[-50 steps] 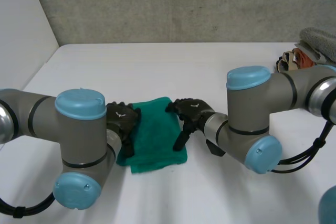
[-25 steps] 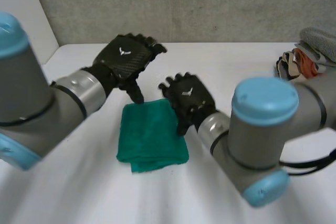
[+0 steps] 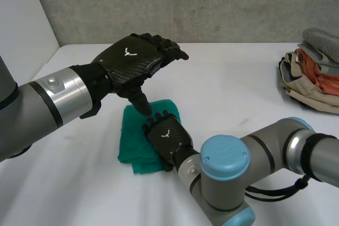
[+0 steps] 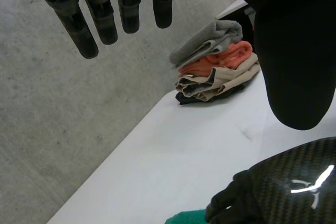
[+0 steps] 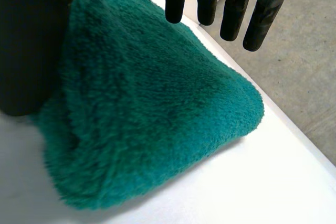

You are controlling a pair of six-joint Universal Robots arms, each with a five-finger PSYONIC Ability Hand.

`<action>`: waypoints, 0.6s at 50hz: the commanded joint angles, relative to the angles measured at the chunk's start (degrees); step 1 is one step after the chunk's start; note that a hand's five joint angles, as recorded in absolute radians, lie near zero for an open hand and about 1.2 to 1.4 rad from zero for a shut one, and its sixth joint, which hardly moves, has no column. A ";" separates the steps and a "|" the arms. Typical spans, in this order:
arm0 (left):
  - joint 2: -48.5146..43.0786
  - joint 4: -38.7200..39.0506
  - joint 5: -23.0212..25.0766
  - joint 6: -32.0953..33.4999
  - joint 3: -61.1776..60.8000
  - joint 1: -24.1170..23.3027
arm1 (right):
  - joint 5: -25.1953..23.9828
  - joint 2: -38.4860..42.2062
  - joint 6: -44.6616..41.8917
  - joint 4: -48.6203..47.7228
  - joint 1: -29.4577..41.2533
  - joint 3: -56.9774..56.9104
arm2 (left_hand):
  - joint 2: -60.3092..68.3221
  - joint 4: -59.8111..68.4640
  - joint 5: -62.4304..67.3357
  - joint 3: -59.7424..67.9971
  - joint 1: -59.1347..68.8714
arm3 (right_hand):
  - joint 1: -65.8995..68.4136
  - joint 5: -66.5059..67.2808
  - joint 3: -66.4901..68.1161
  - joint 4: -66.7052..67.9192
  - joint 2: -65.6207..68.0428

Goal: Fold the laundry.

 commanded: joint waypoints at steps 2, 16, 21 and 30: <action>-0.38 0.11 0.00 -0.02 -0.04 -0.01 | -0.13 2.21 -0.71 0.26 -0.02 -4.20 | 1.77 2.11 1.89 2.02 2.11 | -0.75 -3.37 -2.24 -3.39 -2.85; 0.59 0.11 0.00 -0.28 0.05 0.43 | -2.15 6.43 0.08 0.79 -0.02 -12.81 | 1.94 2.28 2.05 2.18 2.28 | 38.98 36.36 37.49 36.34 36.88; 0.77 0.11 0.00 -0.37 0.05 0.52 | -3.03 7.66 0.08 0.79 -0.11 -14.66 | 2.11 2.45 2.22 2.35 2.44 | 69.25 66.63 67.76 66.61 67.15; 1.38 0.11 0.00 -0.37 0.14 1.48 | -3.21 1.09 1.58 3.85 -7.39 -10.10 | 2.11 2.45 2.22 2.35 2.44 | 69.25 66.63 67.76 66.61 67.15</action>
